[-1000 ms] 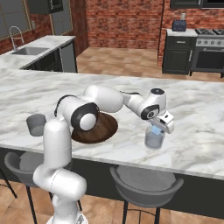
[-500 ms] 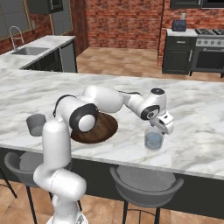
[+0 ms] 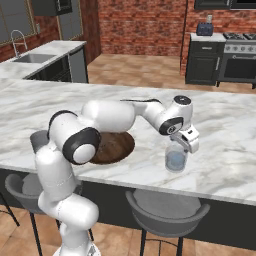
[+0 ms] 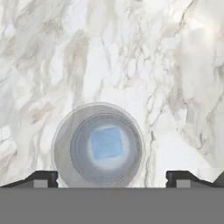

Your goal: There are four ice cubes in the ice bowl. Place two ice cubes in each glass of water.

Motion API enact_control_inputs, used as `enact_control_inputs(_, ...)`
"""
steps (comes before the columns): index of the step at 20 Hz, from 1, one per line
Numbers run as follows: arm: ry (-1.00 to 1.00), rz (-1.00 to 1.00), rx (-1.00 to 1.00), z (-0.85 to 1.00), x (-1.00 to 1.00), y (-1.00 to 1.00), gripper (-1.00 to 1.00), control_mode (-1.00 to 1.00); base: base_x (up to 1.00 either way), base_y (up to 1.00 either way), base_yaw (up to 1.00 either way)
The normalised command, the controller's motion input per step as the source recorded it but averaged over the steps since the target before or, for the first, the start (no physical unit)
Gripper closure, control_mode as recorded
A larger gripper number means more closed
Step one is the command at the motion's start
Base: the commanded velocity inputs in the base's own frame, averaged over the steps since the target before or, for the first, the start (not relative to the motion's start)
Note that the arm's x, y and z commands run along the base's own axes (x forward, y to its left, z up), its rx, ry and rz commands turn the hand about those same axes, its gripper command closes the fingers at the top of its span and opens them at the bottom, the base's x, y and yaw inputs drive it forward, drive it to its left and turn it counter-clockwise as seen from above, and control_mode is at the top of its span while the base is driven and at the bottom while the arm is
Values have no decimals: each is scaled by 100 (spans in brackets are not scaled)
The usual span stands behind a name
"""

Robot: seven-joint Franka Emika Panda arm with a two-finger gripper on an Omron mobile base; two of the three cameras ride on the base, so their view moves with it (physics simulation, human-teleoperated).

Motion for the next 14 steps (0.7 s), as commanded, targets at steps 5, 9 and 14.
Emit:
enact_control_inputs(5,13,26,-25,28,-97,96,-100,-100,0,0,0)
enact_control_inputs(9,13,35,-29,36,-68,100,-100,-100,0,0,0)
enact_control_inputs(14,6,38,-5,31,-16,100,-100,-100,0,0,0)
